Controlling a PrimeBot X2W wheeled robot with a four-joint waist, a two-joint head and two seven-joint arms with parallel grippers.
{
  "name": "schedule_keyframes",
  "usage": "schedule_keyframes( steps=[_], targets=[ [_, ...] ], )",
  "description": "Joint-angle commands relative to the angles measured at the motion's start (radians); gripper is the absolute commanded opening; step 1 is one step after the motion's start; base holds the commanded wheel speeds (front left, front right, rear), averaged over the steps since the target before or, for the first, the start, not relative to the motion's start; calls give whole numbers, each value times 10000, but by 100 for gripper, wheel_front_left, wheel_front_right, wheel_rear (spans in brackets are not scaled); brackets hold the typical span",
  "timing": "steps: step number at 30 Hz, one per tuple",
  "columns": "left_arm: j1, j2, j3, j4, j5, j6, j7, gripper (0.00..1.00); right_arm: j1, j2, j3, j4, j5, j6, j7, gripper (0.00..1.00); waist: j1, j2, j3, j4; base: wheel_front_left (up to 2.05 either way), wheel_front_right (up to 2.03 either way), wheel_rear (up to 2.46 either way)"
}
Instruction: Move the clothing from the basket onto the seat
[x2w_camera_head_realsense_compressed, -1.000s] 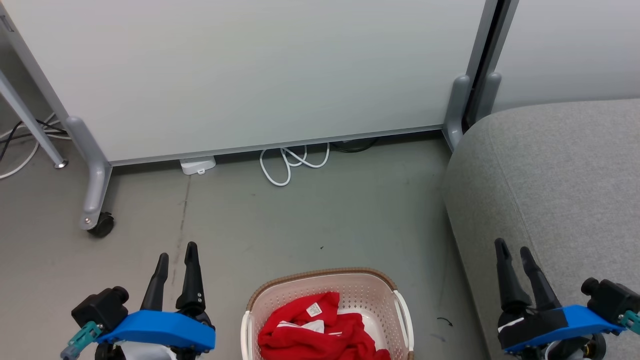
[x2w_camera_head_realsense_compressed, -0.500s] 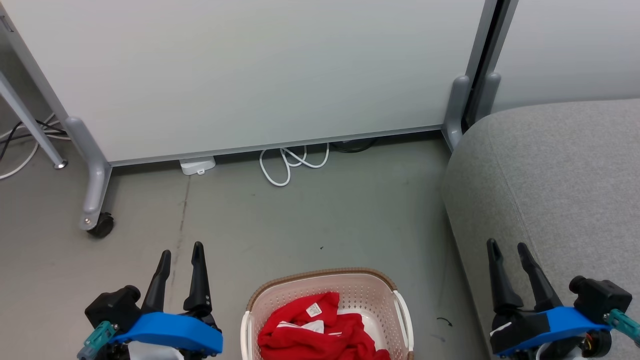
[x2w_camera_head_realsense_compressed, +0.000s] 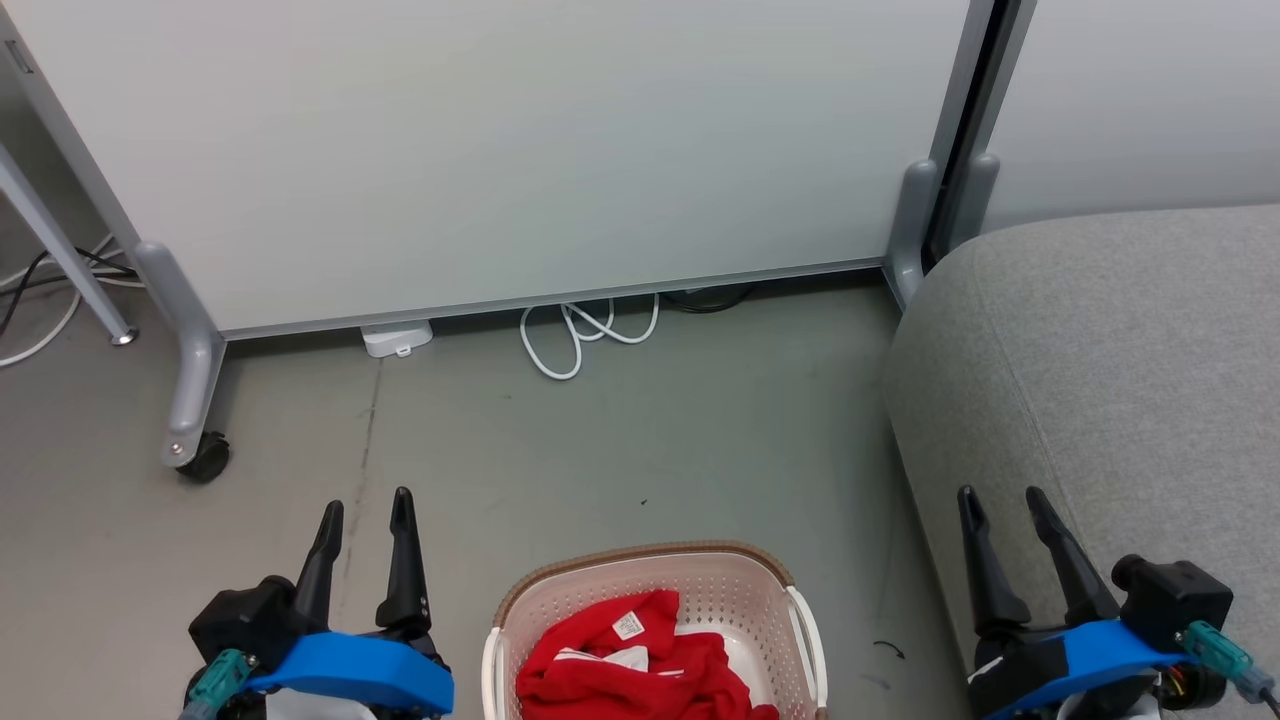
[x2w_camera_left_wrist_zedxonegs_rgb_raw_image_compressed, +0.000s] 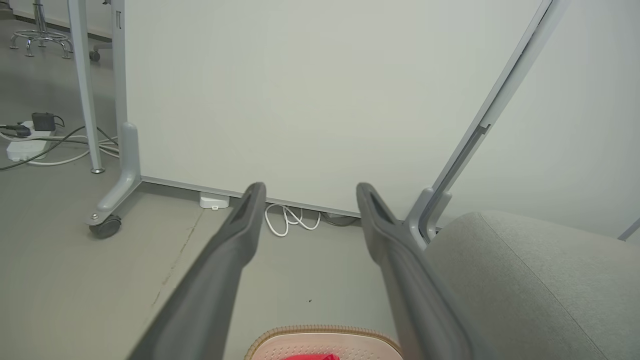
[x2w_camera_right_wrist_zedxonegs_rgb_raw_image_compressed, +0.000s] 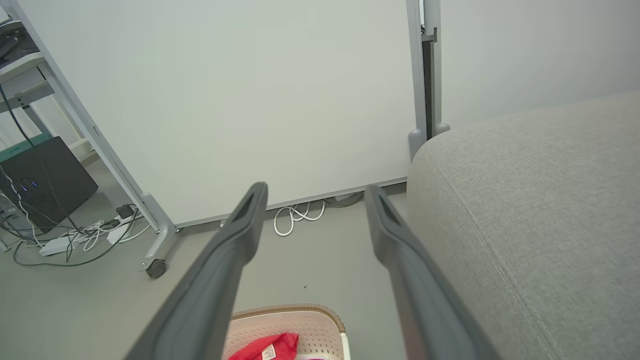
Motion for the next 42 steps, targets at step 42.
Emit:
schedule_keyframes(
  steps=[42],
  targets=[
    [-72, -137, -54, 468, 1551, 11, -721, 100, -2, -86, 106, 131, -2262, 26, -677, 100, 0, 0, -14, 40, 0, 0, 0]
  ],
)
